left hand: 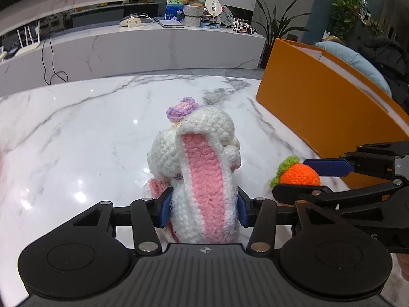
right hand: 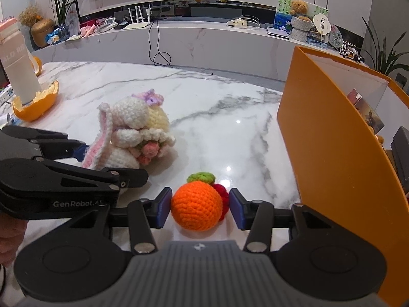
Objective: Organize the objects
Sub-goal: 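Close left tool on the white-and-pink crochet bunny's ear, then lift bunny and orange ball and carry them over the orange box, then lower bunny and orange ball into the box and open both tools, then withdraw both open tools up and away from the orange box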
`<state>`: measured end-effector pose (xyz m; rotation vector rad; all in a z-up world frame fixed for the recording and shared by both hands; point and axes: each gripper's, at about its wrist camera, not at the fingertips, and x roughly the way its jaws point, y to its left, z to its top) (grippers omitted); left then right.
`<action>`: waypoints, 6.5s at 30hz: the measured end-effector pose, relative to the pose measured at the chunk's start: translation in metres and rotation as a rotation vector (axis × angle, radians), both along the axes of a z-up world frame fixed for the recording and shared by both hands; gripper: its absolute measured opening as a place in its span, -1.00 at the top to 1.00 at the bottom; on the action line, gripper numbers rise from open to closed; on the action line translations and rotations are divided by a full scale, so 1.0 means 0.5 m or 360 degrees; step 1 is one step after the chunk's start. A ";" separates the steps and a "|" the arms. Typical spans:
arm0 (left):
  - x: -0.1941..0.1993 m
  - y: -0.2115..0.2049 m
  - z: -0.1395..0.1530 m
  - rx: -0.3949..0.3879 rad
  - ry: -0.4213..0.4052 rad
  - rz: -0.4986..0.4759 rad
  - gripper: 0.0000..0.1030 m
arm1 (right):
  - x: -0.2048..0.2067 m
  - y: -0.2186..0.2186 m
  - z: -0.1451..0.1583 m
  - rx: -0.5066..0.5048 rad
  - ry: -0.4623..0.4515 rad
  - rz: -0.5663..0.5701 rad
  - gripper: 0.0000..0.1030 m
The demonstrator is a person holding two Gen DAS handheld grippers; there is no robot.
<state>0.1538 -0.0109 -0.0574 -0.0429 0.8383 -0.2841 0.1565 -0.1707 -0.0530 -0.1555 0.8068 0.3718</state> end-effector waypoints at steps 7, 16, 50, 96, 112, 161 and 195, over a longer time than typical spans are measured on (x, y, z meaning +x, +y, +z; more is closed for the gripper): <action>-0.021 0.005 0.021 -0.0052 0.0005 0.0006 -0.06 | -0.007 -0.005 0.028 0.0004 -0.0038 -0.0004 0.02; -0.064 -0.008 0.050 -0.0102 -0.0012 0.0047 -0.06 | -0.029 -0.026 0.114 -0.0048 -0.0167 0.0102 0.03; 0.009 -0.381 0.258 0.0018 -0.0293 -0.0273 -0.07 | -0.004 -0.477 0.323 0.0259 -0.0419 -0.0555 0.03; -0.009 -0.563 0.126 0.0188 0.0151 -0.0420 -0.08 | 0.072 -0.509 0.185 0.0102 0.0116 -0.0418 0.02; 0.038 -0.576 0.126 0.0316 0.0426 -0.0536 -0.29 | 0.071 -0.481 0.150 -0.0052 0.0208 -0.0340 -0.01; -0.112 -0.475 0.230 -0.0140 -0.0166 0.0055 -0.89 | -0.101 -0.480 0.280 0.0045 -0.0375 -0.0453 -0.44; -0.110 -0.441 0.200 0.0243 -0.0036 0.0281 -1.00 | -0.122 -0.485 0.222 0.0056 -0.0122 -0.0656 -0.93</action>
